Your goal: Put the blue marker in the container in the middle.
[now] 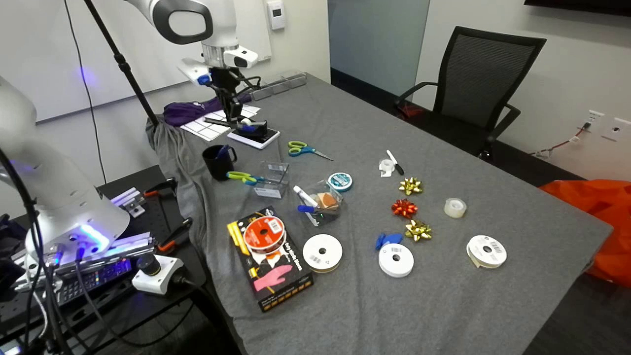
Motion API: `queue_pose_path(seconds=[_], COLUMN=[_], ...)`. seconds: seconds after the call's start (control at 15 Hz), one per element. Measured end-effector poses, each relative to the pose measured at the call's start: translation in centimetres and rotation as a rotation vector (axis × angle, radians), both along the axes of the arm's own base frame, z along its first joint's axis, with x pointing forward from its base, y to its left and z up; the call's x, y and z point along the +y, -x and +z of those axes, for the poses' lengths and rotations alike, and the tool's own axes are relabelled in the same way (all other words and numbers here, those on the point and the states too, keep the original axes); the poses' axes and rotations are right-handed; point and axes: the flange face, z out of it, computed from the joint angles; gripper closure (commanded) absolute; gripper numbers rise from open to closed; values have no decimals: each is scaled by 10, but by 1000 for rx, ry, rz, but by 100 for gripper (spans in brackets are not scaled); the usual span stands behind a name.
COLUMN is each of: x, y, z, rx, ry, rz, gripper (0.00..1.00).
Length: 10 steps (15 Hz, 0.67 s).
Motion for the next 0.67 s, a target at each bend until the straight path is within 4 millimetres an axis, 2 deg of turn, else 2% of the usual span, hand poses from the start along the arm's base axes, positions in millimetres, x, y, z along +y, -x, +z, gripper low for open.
queue_pose_path(seconds=[0.2,0.4,0.67], x=[-27,-52,-73], y=[13,16,16], z=[4,0,-13], rx=[-9,-14,-42], ry=[42,99,187], rz=[-12,-34,-81], gripper=[96,96,96])
